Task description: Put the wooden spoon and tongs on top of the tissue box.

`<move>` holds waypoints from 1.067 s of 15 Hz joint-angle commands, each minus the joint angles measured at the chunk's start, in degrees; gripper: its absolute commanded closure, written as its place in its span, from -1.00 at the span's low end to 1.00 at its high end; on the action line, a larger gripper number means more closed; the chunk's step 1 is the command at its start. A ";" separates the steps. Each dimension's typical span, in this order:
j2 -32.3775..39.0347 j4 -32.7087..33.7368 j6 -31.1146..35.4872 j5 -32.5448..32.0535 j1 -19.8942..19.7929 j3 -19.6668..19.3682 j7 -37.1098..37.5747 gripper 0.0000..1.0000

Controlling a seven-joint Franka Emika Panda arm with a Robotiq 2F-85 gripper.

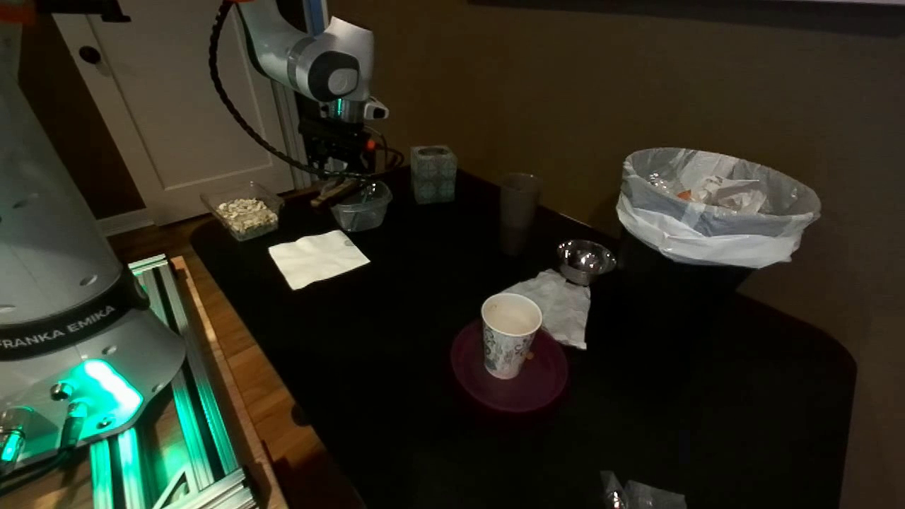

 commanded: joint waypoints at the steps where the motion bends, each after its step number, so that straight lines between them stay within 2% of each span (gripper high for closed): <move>1: 0.40 -1.03 2.37 -1.20 1.45 -1.47 1.58 -1.00; 7: -0.21 -1.54 5.03 -1.00 1.16 -1.80 2.12 -1.00; 13: 0.99 -1.25 6.30 -5.33 3.89 -5.82 5.93 -1.00; 16: 1.00 -1.78 6.06 -5.94 3.82 -5.92 6.38 -1.00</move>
